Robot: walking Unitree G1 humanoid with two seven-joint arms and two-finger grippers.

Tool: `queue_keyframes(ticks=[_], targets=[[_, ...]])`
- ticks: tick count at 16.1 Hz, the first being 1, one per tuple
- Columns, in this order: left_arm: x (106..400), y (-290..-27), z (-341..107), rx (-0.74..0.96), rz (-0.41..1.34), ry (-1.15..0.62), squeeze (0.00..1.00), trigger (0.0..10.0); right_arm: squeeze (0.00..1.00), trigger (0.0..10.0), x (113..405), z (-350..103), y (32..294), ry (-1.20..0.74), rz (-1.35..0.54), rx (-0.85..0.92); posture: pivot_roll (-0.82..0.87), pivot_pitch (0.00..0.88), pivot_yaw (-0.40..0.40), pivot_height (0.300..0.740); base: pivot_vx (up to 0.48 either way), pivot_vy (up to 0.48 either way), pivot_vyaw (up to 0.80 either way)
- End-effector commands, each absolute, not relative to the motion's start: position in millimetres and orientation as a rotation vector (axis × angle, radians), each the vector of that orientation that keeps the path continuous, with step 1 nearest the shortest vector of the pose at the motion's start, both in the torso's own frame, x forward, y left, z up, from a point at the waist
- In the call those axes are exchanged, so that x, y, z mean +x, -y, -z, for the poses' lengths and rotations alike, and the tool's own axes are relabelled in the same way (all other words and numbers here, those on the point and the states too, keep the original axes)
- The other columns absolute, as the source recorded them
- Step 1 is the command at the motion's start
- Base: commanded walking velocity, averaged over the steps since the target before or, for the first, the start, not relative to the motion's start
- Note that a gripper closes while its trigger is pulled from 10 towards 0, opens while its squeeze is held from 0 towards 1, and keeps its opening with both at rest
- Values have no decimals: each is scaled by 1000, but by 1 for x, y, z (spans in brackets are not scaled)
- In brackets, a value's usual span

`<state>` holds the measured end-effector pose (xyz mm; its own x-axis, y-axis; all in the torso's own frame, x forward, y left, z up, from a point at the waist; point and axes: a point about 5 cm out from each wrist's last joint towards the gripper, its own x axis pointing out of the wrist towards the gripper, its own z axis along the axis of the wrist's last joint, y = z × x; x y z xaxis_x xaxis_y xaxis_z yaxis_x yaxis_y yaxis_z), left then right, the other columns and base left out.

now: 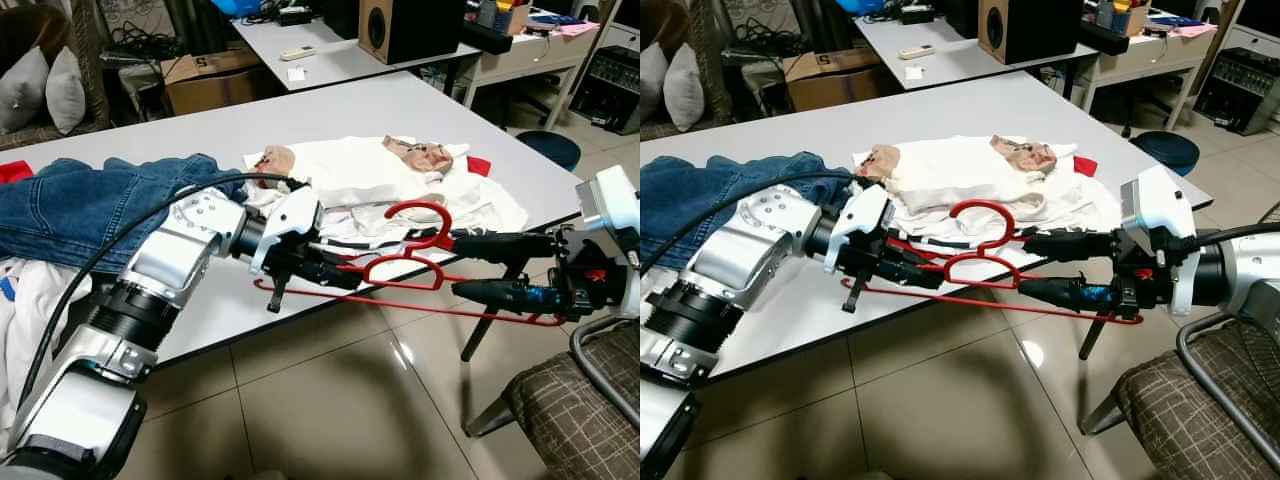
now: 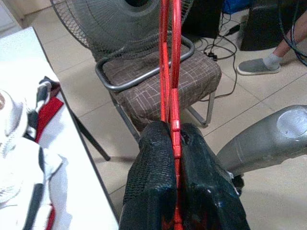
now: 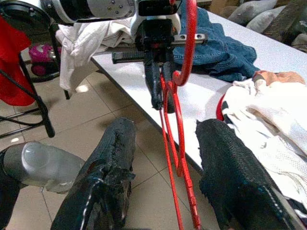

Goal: Hang hanger

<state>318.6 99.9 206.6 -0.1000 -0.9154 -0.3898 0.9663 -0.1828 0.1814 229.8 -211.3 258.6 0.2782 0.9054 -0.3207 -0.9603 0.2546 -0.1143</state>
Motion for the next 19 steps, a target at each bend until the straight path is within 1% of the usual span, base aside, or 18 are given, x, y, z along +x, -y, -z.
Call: queue_keyframes(ticks=[1,5,6,7,8,14,19], targets=[[319,-96,-216,545,1709,-112,0,0,0,10000,230,-258,209,-220,-1313,-328,-97,0,56,740,0,0,0],[316,-92,-220,578,1739,-91,0,0,0,10000,235,-250,204,-259,-1341,-341,-93,0,55,740,0,0,0],[316,-91,-221,584,1743,-87,0,0,0,3804,236,-247,204,-275,-1348,-350,-92,0,56,740,0,0,0],[316,-91,-222,591,1746,-87,0,0,0,3804,238,-246,203,-276,-1347,-348,-90,0,57,740,0,0,0],[317,-91,-223,602,1751,-87,0,0,0,0,239,-245,201,-275,-1351,-349,-88,0,57,740,0,0,0],[313,-87,-228,598,1792,-75,0,0,0,118,246,-238,197,-288,-1345,-380,-86,0,62,740,0,0,0],[312,-84,-232,591,1816,-61,0,0,0,0,251,-234,195,-300,-1337,-396,-85,0,63,740,0,0,0]])
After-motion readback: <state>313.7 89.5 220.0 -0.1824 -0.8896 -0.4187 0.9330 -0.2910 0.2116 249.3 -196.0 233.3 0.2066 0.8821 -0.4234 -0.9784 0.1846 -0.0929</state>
